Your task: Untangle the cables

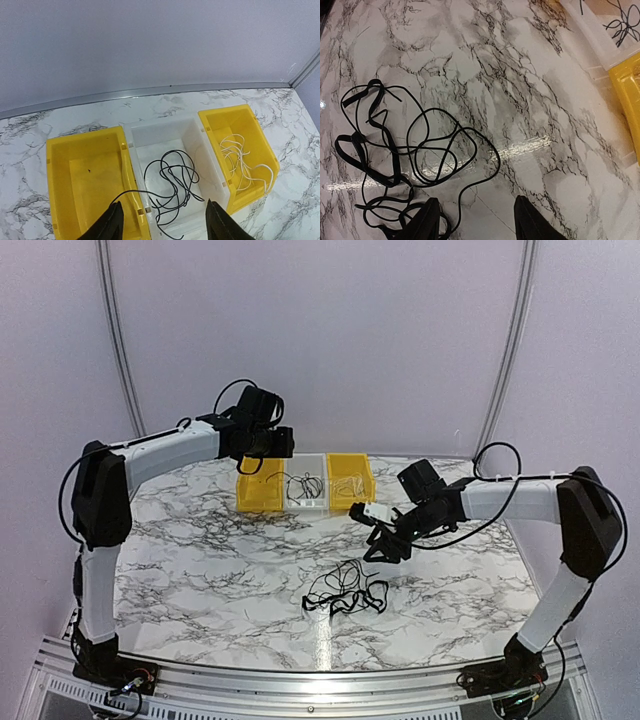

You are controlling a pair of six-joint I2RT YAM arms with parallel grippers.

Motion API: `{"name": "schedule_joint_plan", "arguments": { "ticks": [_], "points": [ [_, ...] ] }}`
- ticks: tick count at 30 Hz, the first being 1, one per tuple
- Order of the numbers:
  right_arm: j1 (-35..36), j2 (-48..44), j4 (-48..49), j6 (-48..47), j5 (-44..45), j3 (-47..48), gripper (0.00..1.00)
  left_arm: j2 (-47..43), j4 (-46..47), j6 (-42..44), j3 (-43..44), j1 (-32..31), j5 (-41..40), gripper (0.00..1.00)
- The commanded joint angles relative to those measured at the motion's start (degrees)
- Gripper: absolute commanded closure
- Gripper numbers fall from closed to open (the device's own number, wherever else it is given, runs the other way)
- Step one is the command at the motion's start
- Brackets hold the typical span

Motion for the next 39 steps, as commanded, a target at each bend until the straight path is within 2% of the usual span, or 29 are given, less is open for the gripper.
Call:
{"name": "schedule_joint_plan", "arguments": {
  "ticks": [1, 5, 8, 11, 12, 13, 14, 15, 16, 18, 20, 23, 26, 34, 39],
  "points": [
    [0.62, -3.62, -0.23, 1.20, -0.08, 1.93, 0.49, -6.65, -2.95, 1.08, -6.17, 0.18, -4.48, 0.40],
    [0.59, -5.69, -0.99, 1.95, -0.98, 2.41, 0.48, -15.02, -2.45, 1.48, -16.24, -1.01, -5.39, 0.38],
    [0.79, -7.07, -3.84, 1.22, -2.63, 3.31, 0.48, -22.53, 0.17, 6.03, -24.82, -4.69, -12.88, 0.38],
    [1.37, -7.89, -7.87, -0.61, -2.75, 4.10, 0.48, -31.86, 8.70, 13.05, -36.82, -10.20, -19.21, 0.35],
    [1.53, -8.07, -8.76, -1.16, -2.65, 3.94, 0.48, -34.68, 12.08, 14.21, -41.23, -11.53, -19.03, 0.32],
    [1.69, -8.13, -9.43, -1.51, -2.65, 3.64, 0.47, -37.42, 15.20, 13.42, -45.59, -11.68, -18.11, 0.23],
    [1.94, -8.07, -9.97, -1.77, -2.76, 3.22, 0.47, -39.66, 20.46, 10.33, -50.45, -11.73, -19.25, 0.07],
    [2.29, -7.82, -10.35, -2.06, -2.77, 2.80, 0.47, -41.51, 23.65, 6.18, -55.83, -11.64, -20.80, 0.02],
    [2.77, -7.54, -10.61, -2.26, -2.48, 2.35, 0.47, -43.14, 25.36, 5.14, -58.67, -11.65, -19.66, 0.01],
    [3.60, -6.53, -10.33, -2.29, -1.15, 1.54, 0.46, -46.15, 29.52, 4.68, -64.03, -11.65, -10.52, 0.02],
    [3.88, -5.86, -9.61, -2.19, -0.66, 0.97, 0.46, -48.43, 35.40, 3.94, -69.24, -11.71, -4.01, 0.16],
    [3.96, -4.70, -8.16, -1.20, -0.99, 0.68, 0.46, -48.58, 40.16, -0.42, -73.68, -12.46, -1.42, 0.21],
    [3.96, -2.75, -8.20, -0.35, -2.45, 1.58, 0.46, -45.74, 40.27, -3.76, -74.33, -13.78, 2.79, 0.26],
    [4.87, 3.31, -8.01, 1.26, -3.61, 6.50, 0.46, -39.62, 40.31, -9.46, -74.58, -22.87, -2.29, 0.27],
    [6.01, 7.11, -8.57, 2.59, -2.24, 10.53, 0.49, -35.92, 40.33, -14.79, -73.29, -25.31, -1.92, 0.29]
  ]
}}
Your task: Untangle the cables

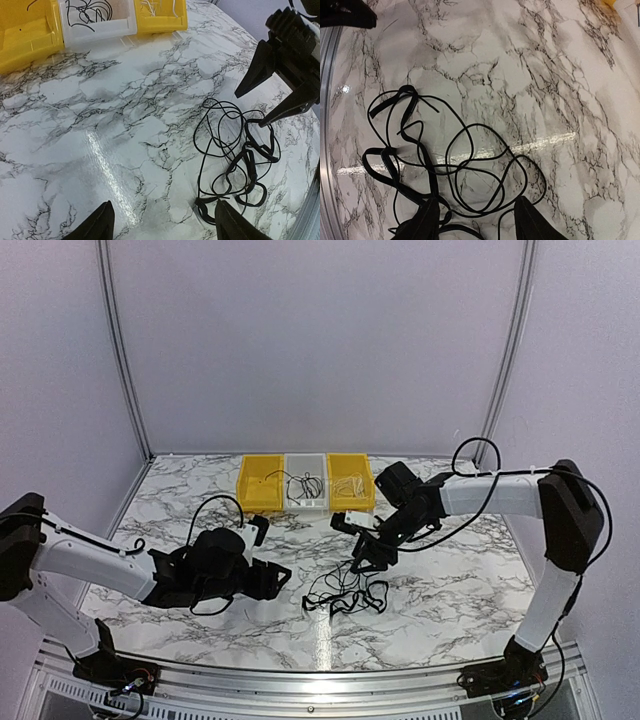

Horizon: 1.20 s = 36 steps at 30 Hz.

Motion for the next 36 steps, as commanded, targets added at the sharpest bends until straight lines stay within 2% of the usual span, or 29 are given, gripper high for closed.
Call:
{"name": "schedule_joint_plan", "arguments": {
  "ticks": [1, 6, 9, 19, 29, 36],
  "points": [
    [1.55, 2.79, 0.19, 2.14, 0.85, 4.68, 0.50, 2.34, 1.71, -6.09, 1.20, -1.65, -2.08, 0.29],
    [1.89, 5.22, -0.25, 2.66, 2.11, 5.87, 0.55, 2.94, 1.70, -8.00, 0.99, -2.84, -3.84, 0.29],
    [1.90, 5.11, 0.44, 3.15, 2.78, 5.64, 0.62, 2.62, 1.71, -8.29, 0.83, -3.11, -4.20, 0.29],
    [1.90, 4.67, 0.38, 3.82, 2.28, 6.34, 0.99, 3.00, 1.71, -8.75, 1.16, -3.49, -5.19, 0.29],
    [1.99, -5.22, -6.54, 4.45, -5.94, 11.37, 1.00, 6.33, 3.96, -0.06, 9.81, -5.85, -6.51, 0.26],
    [2.96, -9.93, -8.57, 5.87, -8.90, 13.96, 1.00, 11.31, 11.39, 1.82, 15.89, -6.41, -6.71, 0.26]
  ]
}}
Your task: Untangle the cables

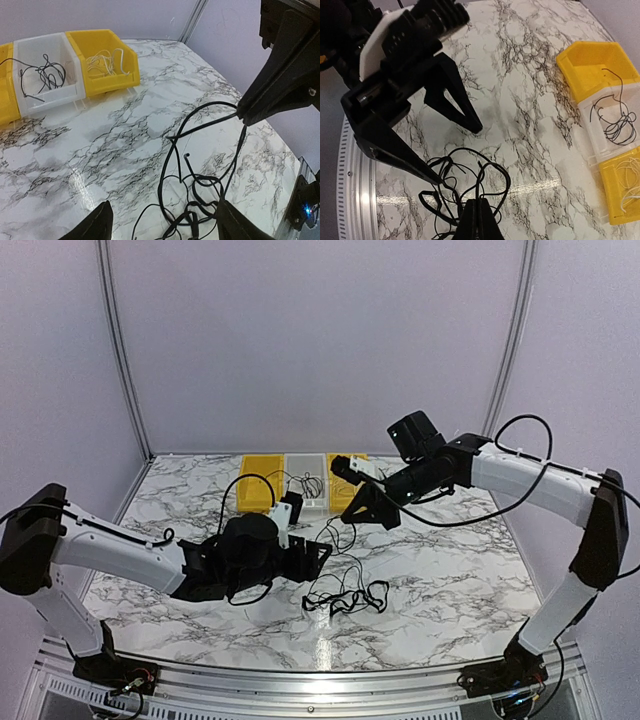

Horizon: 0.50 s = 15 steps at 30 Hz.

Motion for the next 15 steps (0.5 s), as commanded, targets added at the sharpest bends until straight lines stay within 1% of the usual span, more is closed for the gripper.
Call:
{"name": "schedule_joint_plan", "arguments": {
  "ticks": [1, 5, 10, 13, 15],
  "points": [
    [1.62, -2.26, -3.01, 1.19, -3.01, 1.89, 1.00, 3.26, 7.34, 2.30, 3.39, -0.42, -1.55, 0.27],
    [2.25, -3.69, -3.70, 1.21, -4.22, 2.21, 1.00, 5.71, 10.69, 1.16, 5.17, -0.42, -3.62, 0.30],
    [2.33, -5.06, -4.20, 1.11, -5.80, 2.17, 1.00, 7.41, 15.47, -0.15, 5.00, -0.42, -4.74, 0.32],
    [2.36, -5.77, -4.27, 1.11, -5.89, 2.38, 1.00, 6.77, 16.46, -0.61, 4.39, -0.69, -5.29, 0.33],
    [2.35, -6.14, -4.11, 1.28, -4.83, 2.30, 1.00, 5.33, 16.66, 0.05, 3.16, -1.56, -7.39, 0.33]
  ]
}}
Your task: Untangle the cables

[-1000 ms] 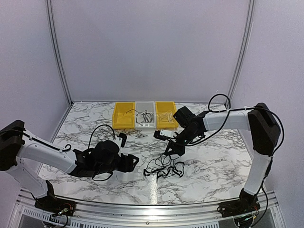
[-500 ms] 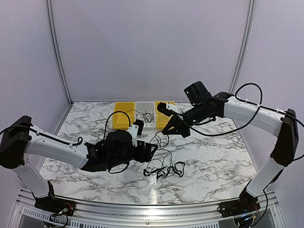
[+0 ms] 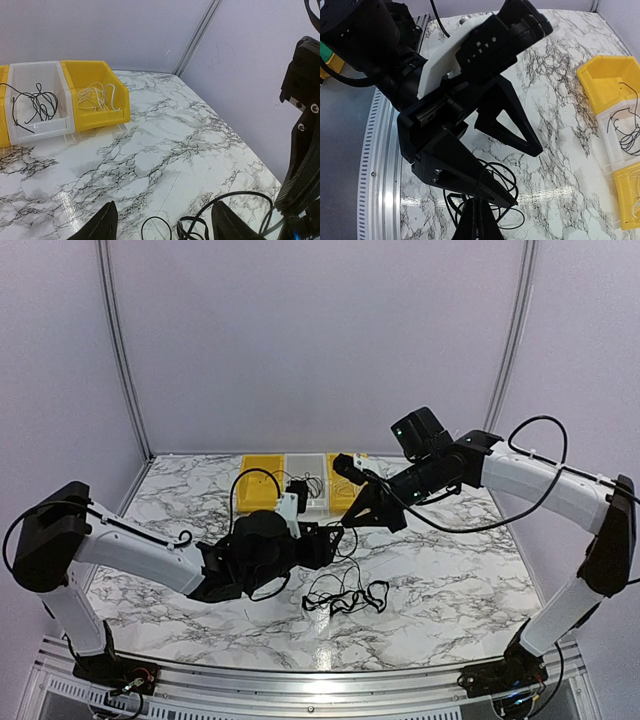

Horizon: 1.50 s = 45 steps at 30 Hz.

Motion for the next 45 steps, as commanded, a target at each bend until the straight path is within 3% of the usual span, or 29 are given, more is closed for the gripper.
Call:
{"name": "schedule_joint_plan", "arguments": {
  "ticks": [1, 5, 9, 21, 27, 31, 34, 39, 40, 42, 45],
  "points": [
    [0.51, -2.44, -0.42, 0.74, 0.00, 1.41, 1.00, -2.53, 4.31, 0.96, -2.00, -1.92, -5.07, 0.33],
    [0.51, -2.25, -0.10, 1.24, 0.54, 0.88, 1.00, -6.84, 4.31, 8.33, -5.61, -3.78, -10.59, 0.29],
    [0.52, -1.94, 0.25, 1.96, -0.68, 0.95, 1.00, -9.19, 3.89, 16.62, -6.97, -3.87, -11.24, 0.29],
    [0.52, -1.14, -0.29, 2.98, -2.92, 1.97, 1.00, -3.47, 2.23, 21.05, -0.66, -3.87, -12.12, 0.34],
    [0.54, -1.14, -0.07, 3.13, -2.93, 1.26, 1.00, -2.17, 2.29, 22.93, 1.49, -3.87, -14.22, 0.47],
    [0.47, -1.05, 0.39, 3.28, -3.06, 0.69, 1.00, -2.45, 2.30, 23.57, 1.80, -3.87, -14.50, 0.50],
    [0.49, -0.81, 0.66, 3.41, -3.47, 0.48, 1.00, -2.60, 2.29, 24.49, 1.80, -3.85, -14.09, 0.63],
    [0.49, -0.27, 1.31, 3.06, -4.68, 0.18, 1.00, -0.70, 2.37, 26.65, 3.26, -3.70, -13.42, 0.74],
    [0.48, -0.26, 1.54, 2.29, -4.60, -0.17, 0.98, -0.32, 2.37, 26.84, 3.55, -3.70, -13.32, 0.78],
    [0.38, -0.82, 4.33, 1.14, -4.32, -2.54, 0.79, -0.02, 2.37, 26.53, 3.75, -3.75, -12.97, 0.87],
    [0.46, -1.11, 9.49, 0.57, -4.56, -7.61, 0.60, -0.83, 2.37, 24.31, 2.92, -3.70, -12.22, 0.98]
  ]
}}
